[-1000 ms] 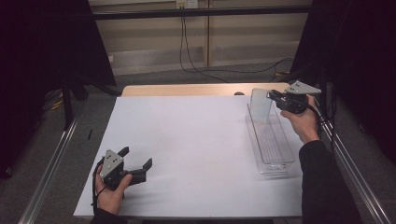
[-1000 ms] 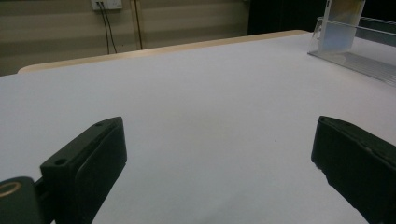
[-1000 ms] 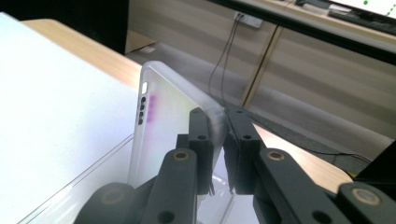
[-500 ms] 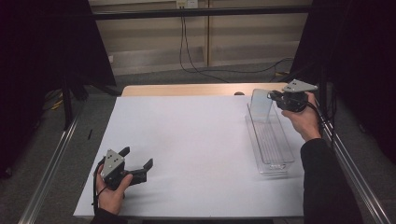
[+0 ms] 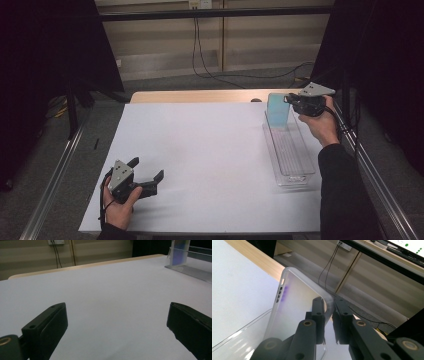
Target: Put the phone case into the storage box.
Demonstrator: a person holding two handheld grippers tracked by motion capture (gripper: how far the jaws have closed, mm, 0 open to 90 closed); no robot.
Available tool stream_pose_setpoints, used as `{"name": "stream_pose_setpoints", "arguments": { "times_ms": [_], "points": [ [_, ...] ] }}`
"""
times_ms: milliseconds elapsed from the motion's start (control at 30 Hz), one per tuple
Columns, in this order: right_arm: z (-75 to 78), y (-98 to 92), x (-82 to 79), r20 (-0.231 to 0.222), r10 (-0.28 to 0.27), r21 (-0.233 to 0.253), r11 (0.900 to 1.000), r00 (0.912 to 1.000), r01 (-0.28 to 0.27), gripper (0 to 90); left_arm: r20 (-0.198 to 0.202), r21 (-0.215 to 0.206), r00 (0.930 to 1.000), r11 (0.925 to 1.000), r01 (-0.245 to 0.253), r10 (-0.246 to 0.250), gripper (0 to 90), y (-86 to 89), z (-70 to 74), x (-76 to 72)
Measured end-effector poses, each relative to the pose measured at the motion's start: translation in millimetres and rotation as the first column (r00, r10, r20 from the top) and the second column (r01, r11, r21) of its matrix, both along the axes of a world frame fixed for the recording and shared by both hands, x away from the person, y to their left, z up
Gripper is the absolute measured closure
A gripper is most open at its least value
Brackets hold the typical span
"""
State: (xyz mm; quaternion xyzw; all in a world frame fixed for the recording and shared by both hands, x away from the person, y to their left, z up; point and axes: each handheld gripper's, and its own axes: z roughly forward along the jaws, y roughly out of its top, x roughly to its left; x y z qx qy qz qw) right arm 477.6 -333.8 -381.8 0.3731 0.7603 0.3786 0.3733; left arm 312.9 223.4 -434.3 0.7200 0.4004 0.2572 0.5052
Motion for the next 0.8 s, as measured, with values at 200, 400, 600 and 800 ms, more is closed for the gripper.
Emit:
{"name": "stream_pose_setpoints", "arguments": {
  "times_ms": [200,400,600,800],
  "points": [
    [0.1,2.3,5.9,-0.014,0.008,0.0,1.0,0.9999,-0.008,79.5,0.001,0.0,1.0,1.0,0.0,0.0,3.3,1.1,-0.2,0.2],
    [2.3,-1.3,3.6,-0.049,0.018,0.021,1.0,0.9986,-0.017,79.4,0.0,-0.001,1.0,1.0,0.0,0.0,3.3,0.1,0.0,-0.1],
    [5.5,-6.8,0.3,-0.1,0.029,0.037,0.999,0.9946,-0.025,80.1,0.0,0.002,1.0,1.0,0.003,-0.003,3.4,-1.2,-0.2,0.3],
    [11.0,-7.9,-0.9,-0.165,0.028,0.074,0.997,0.9859,-0.016,81.3,0.0,0.002,1.0,1.0,0.002,-0.002,3.5,-1.4,0.1,0.1]
  ]
}}
